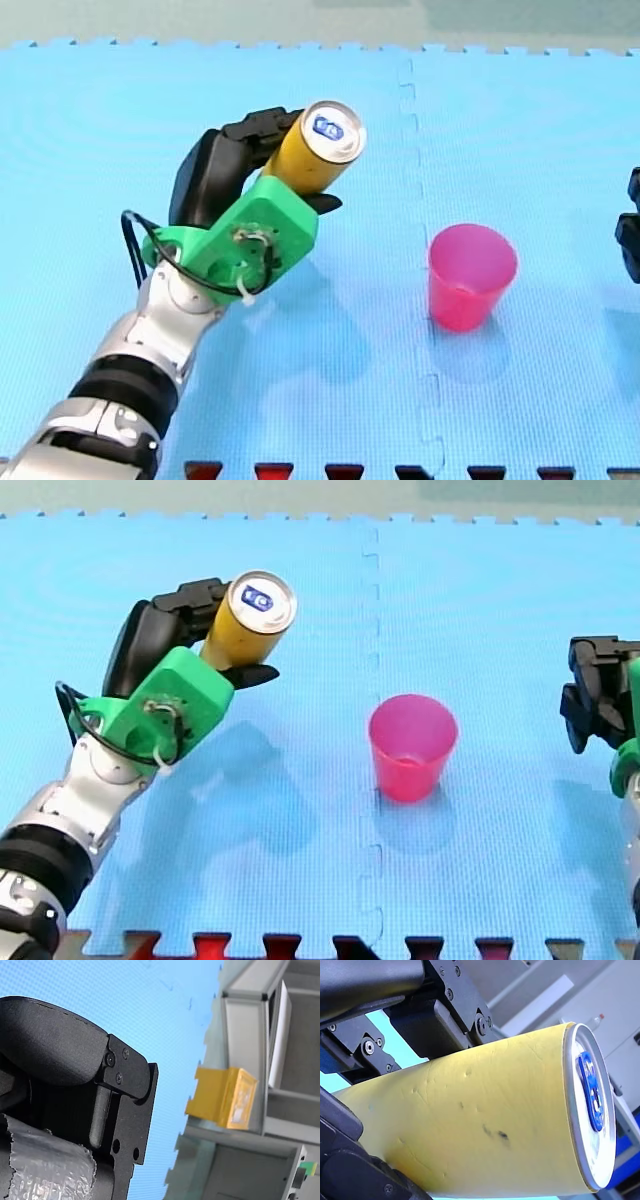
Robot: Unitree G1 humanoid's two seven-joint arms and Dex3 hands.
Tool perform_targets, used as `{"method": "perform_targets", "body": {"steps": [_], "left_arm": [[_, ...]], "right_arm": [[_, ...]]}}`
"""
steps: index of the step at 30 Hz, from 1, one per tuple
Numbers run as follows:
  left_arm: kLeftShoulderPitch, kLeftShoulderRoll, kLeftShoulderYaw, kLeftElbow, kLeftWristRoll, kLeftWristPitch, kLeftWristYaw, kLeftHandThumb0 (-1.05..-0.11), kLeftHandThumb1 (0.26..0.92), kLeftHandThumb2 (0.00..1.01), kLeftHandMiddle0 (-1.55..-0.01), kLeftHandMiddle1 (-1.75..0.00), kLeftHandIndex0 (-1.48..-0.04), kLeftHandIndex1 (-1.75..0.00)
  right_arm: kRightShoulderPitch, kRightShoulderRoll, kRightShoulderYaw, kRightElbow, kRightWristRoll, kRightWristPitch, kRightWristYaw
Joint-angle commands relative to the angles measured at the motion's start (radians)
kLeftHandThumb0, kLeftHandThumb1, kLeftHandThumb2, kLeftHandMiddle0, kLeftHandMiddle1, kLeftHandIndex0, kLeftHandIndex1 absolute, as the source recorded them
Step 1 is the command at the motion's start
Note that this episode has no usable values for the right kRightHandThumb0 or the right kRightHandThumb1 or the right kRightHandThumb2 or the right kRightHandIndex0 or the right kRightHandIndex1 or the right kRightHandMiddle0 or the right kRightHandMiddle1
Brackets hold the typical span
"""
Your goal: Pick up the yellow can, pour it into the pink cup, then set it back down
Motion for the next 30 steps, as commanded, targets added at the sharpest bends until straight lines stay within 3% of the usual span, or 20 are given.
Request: {"method": "perform_targets", "body": {"steps": [1,13,18,22,30], "left_arm": [[-0.007,0.006,-0.013,-0.024,0.005,0.015,0.01,-0.358,0.749,0.0,-1.33,0.0,-1.23,0.0],[-0.014,0.031,-0.124,-0.07,0.128,0.069,0.09,-0.4,0.75,0.0,-1.31,0.0,-1.23,0.0],[-0.036,0.035,-0.163,-0.042,0.175,0.044,0.161,-0.41,0.747,0.0,-1.32,0.0,-1.22,0.0],[-0.064,0.016,-0.197,-0.022,0.211,0.053,0.215,-0.414,0.743,0.0,-1.32,0.0,-1.23,0.0],[-0.098,0.006,-0.264,-0.031,0.28,0.08,0.274,-0.403,0.734,0.0,-1.33,-0.01,-1.24,-0.01]], "right_arm": [[0.001,-0.001,0.0,0.001,0.001,-0.004,0.001],[0.004,0.006,-0.008,0.001,0.011,0.002,0.019],[0.005,0.016,0.0,-0.003,-0.001,-0.005,-0.009],[0.005,0.027,0.009,-0.009,-0.009,-0.009,-0.04],[0.003,0.04,0.006,-0.017,0.003,0.003,-0.041]]}}
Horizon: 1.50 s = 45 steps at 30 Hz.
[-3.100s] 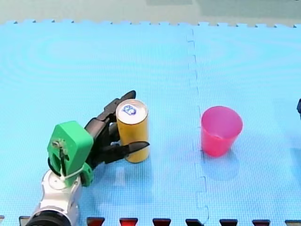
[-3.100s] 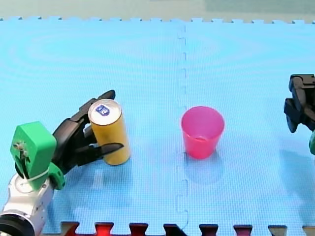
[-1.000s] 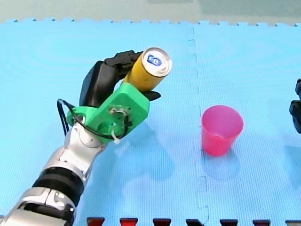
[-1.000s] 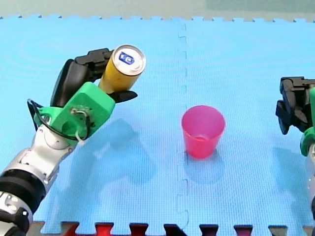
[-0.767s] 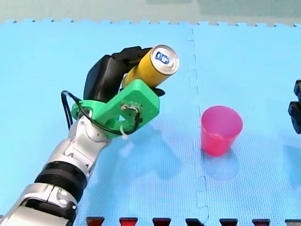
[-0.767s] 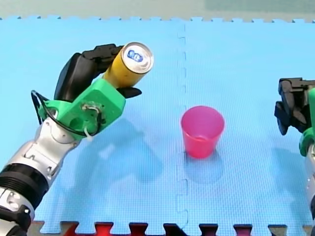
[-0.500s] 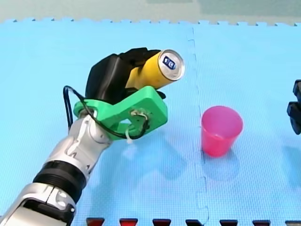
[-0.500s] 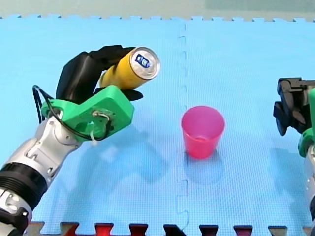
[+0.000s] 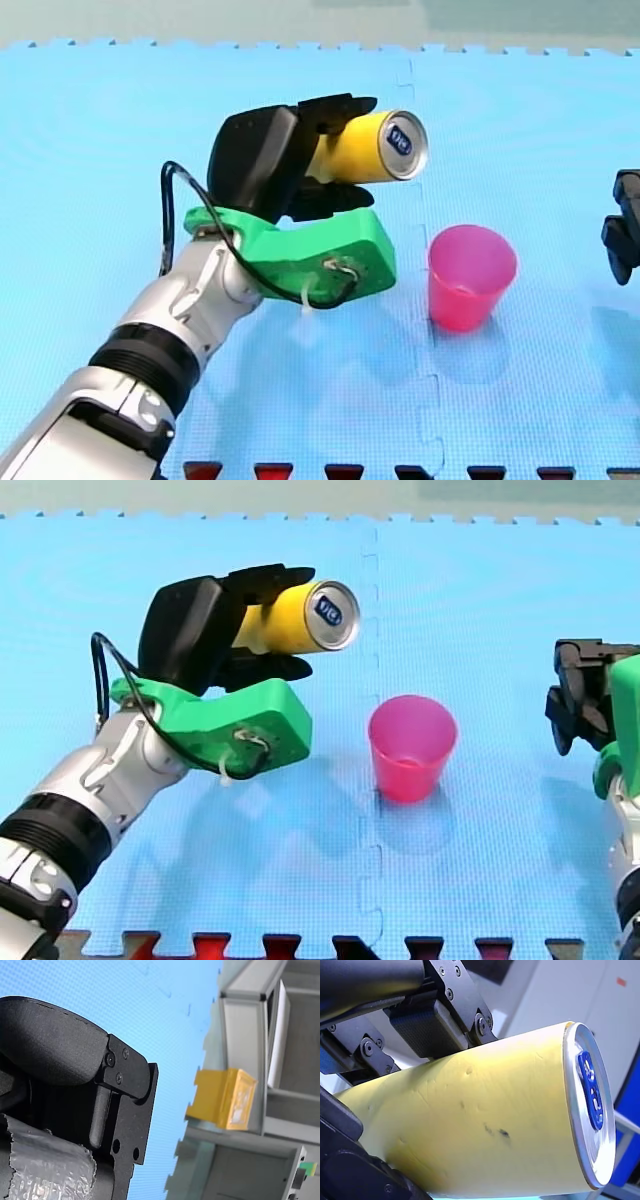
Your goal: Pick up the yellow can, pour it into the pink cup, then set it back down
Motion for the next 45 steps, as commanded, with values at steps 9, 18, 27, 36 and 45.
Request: {"method": "perform_targets", "body": {"steps": [9,18,27,36,45], "left_arm": [[-0.031,0.011,-0.058,-0.027,0.06,0.041,0.055,-0.4,0.74,0.0,-1.42,-0.04,-1.28,-0.01],[-0.052,0.015,-0.1,-0.04,0.105,0.085,0.059,-0.421,0.768,0.01,-1.43,-0.04,-1.29,-0.01],[-0.078,0.02,-0.189,0.018,0.221,0.153,0.208,-0.374,0.811,0.0,-0.99,-1.11,-1.35,-0.02],[-0.1,0.011,-0.243,0.06,0.275,0.236,0.313,-0.335,0.841,0.0,-0.75,-1.7,-0.83,-1.18],[-0.112,0.006,-0.28,0.084,0.301,0.281,0.369,-0.326,0.852,0.0,-0.74,-1.71,-0.76,-1.32]], "right_arm": [[0.002,0.006,-0.008,-0.01,0.02,0.009,0.008],[0.0,0.009,-0.006,-0.009,0.023,0.01,0.007],[0.001,0.007,-0.007,-0.009,0.023,0.007,0.007],[0.0,0.007,-0.008,-0.01,0.026,0.006,0.01],[-0.001,0.009,-0.01,-0.011,0.029,0.006,0.012]]}}
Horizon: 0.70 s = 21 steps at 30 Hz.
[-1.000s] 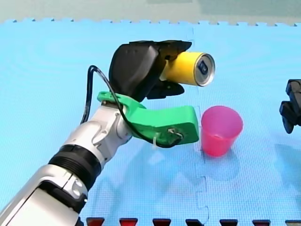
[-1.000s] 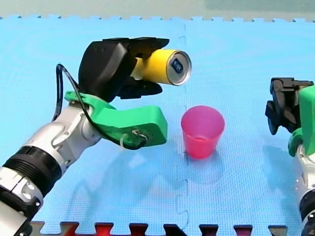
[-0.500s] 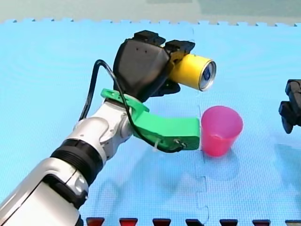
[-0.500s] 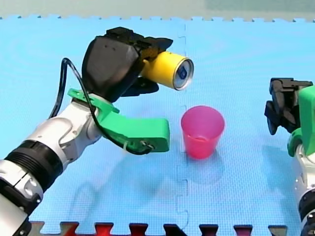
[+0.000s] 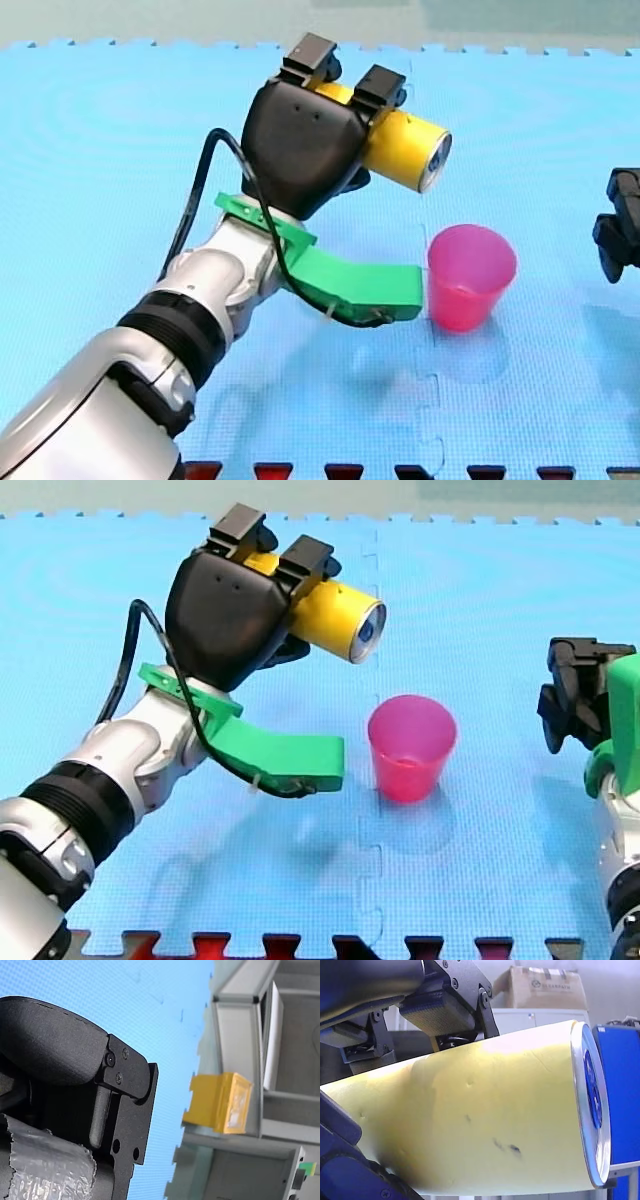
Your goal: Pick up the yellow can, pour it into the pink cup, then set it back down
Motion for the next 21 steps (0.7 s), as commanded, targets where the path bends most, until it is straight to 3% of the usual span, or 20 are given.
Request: {"method": "perform_targets", "body": {"steps": [1,10,21], "left_arm": [[-0.016,0.001,-0.009,0.003,0.004,0.015,0.013,-0.327,0.854,0.0,-0.74,-1.71,-0.75,-1.33],[-0.021,-0.002,-0.028,0.003,0.006,0.034,0.012,-0.334,0.861,0.0,-0.75,-1.67,-0.74,-1.33],[-0.029,-0.014,-0.045,0.021,0.005,0.01,0.032,-0.339,0.866,0.0,-0.78,-1.59,-0.75,-1.27]], "right_arm": [[0.0,-0.002,-0.004,-0.004,0.005,-0.002,0.001],[-0.002,0.0,-0.015,-0.004,0.019,0.004,0.016],[0.002,-0.006,-0.011,-0.003,0.014,-0.002,0.012]]}}
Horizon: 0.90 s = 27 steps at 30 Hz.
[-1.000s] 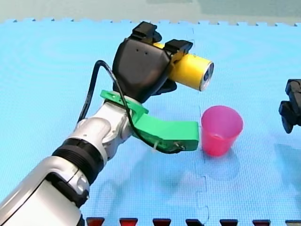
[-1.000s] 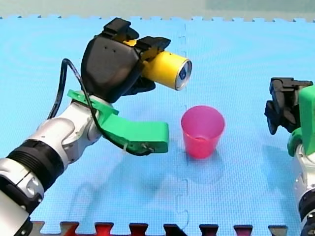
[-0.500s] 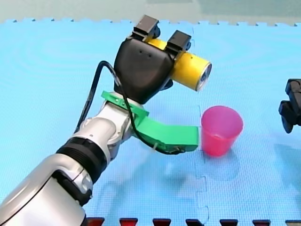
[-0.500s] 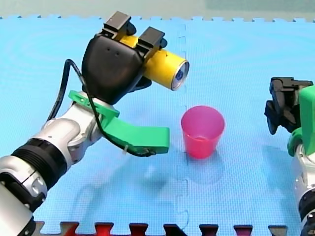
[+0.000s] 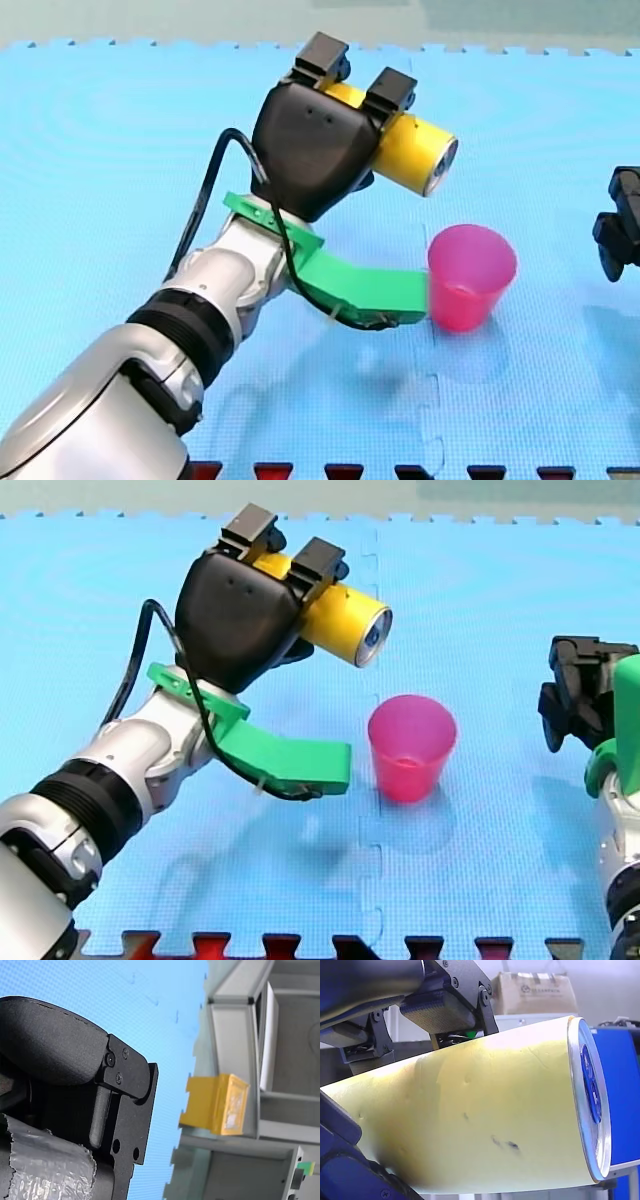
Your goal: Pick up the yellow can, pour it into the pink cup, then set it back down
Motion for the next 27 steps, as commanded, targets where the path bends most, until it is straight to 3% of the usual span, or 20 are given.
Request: {"method": "perform_targets", "body": {"steps": [1,7,11,15,27], "left_arm": [[-0.014,0.001,-0.003,0.003,-0.001,-0.002,0.011,-0.339,0.866,0.0,-0.78,-1.59,-0.75,-1.27],[-0.022,-0.009,-0.01,0.009,-0.001,0.003,0.013,-0.344,0.868,0.0,-0.81,-1.52,-0.82,-1.12],[-0.026,-0.017,-0.013,0.015,-0.002,0.003,0.016,-0.355,0.868,0.0,-0.85,-1.4,-0.93,-0.83],[-0.03,-0.024,-0.016,0.02,-0.003,0.002,0.021,-0.362,0.868,0.0,-0.86,-1.36,-0.98,-0.69],[-0.032,-0.021,-0.032,0.02,0.012,0.023,0.042,-0.367,0.875,0.0,-0.88,-1.3,-1.07,-0.47]], "right_arm": [[0.002,-0.005,0.0,-0.002,-0.002,-0.002,-0.004],[-0.001,-0.005,0.009,0.0,-0.015,0.003,-0.024],[-0.002,-0.009,0.023,0.002,-0.036,0.002,-0.042],[-0.001,-0.014,0.035,0.003,-0.054,-0.004,-0.057],[0.001,-0.015,0.04,0.004,-0.06,-0.01,-0.064]]}}
